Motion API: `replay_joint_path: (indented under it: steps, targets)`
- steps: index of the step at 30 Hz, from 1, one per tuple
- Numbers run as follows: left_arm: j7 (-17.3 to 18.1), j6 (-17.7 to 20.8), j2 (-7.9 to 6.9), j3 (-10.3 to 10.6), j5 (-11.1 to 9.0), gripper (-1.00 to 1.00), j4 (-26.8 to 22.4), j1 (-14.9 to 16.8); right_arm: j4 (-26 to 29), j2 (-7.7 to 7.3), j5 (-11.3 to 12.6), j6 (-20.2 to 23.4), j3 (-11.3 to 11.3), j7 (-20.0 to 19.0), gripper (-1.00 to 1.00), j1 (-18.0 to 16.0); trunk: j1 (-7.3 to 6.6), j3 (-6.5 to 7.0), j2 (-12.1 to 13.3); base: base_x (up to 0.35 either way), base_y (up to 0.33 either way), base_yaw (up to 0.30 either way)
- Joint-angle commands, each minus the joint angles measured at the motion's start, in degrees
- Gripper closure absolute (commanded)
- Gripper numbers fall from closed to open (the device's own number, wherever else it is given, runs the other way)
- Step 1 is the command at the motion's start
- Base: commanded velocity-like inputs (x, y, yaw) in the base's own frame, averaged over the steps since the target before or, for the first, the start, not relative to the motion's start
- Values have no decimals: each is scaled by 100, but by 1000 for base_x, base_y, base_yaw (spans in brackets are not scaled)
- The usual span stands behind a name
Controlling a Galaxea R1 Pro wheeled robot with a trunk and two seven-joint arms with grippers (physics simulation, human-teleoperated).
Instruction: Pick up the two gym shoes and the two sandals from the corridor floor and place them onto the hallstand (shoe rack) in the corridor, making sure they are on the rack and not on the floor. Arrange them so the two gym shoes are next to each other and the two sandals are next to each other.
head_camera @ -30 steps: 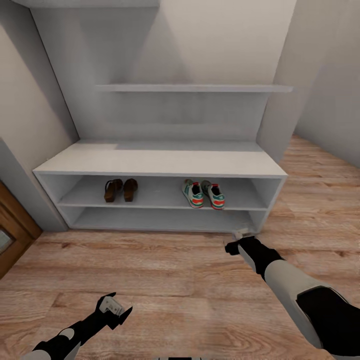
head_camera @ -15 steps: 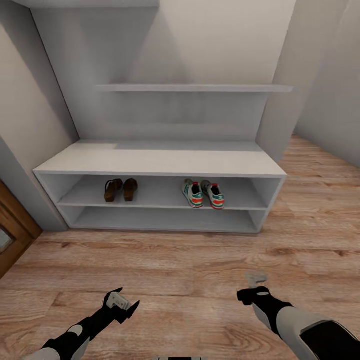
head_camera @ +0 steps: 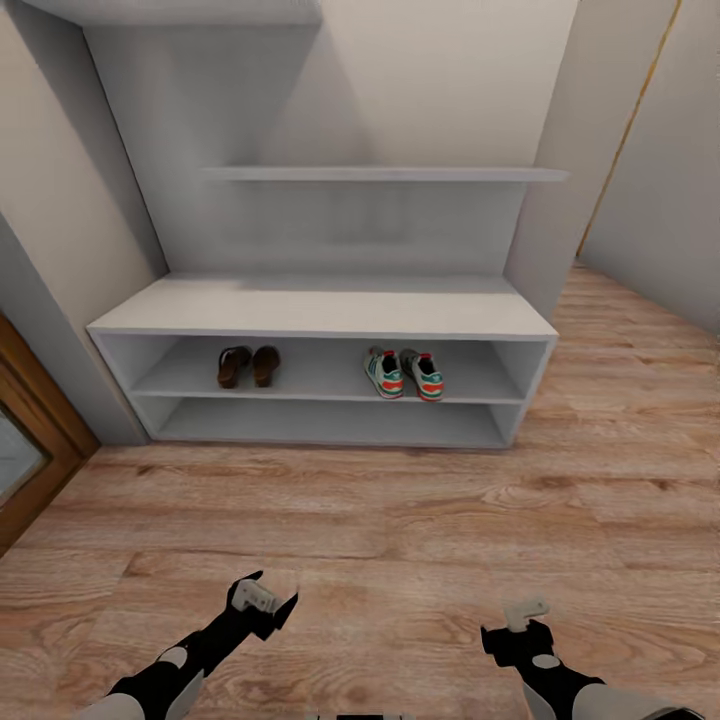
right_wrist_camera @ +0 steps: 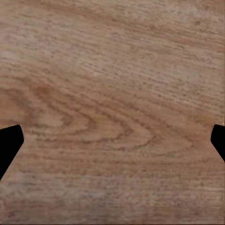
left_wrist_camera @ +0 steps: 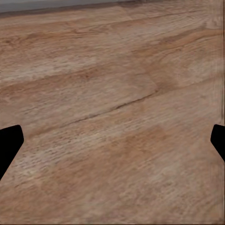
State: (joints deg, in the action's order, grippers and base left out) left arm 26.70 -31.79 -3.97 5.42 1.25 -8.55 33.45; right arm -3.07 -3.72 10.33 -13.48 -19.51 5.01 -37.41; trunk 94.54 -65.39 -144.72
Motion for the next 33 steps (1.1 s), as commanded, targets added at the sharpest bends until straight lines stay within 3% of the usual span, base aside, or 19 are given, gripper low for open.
replay_joint_path:
  steps: [1,7,14,15,18,24,33]
  targets:
    - [-1,-1,0,-78,-28,-100,-1,1,-2,-1,6,-52,2,2,-100,19,0,0,0,-268,0,0]
    - [4,-6,-12,-801,-328,-100,-5,1,-6,-26,24,-217,6,7,-100,121,0,0,0,-137,0,0]
    - [11,-6,-27,-1103,-430,-100,3,-1,-2,-37,25,-263,8,71,-100,239,0,0,0,-41,0,0]
    - [11,3,-132,-1182,-451,-100,19,-2,-4,-40,16,-261,3,451,-100,340,0,0,0,-5,0,0]
    - [7,9,-209,-1194,-454,-100,38,-1,-3,-47,15,-261,2,595,-100,425,0,0,0,-4,0,0]
    - [0,16,-568,-1213,-460,-100,427,-3,-1,-126,7,-255,0,874,-100,717,0,0,0,-1,0,0]
    - [-13,37,-718,-1220,-456,-100,642,-100,-1,-206,6,-252,-4,971,-100,1243,0,0,0,0,0,0]
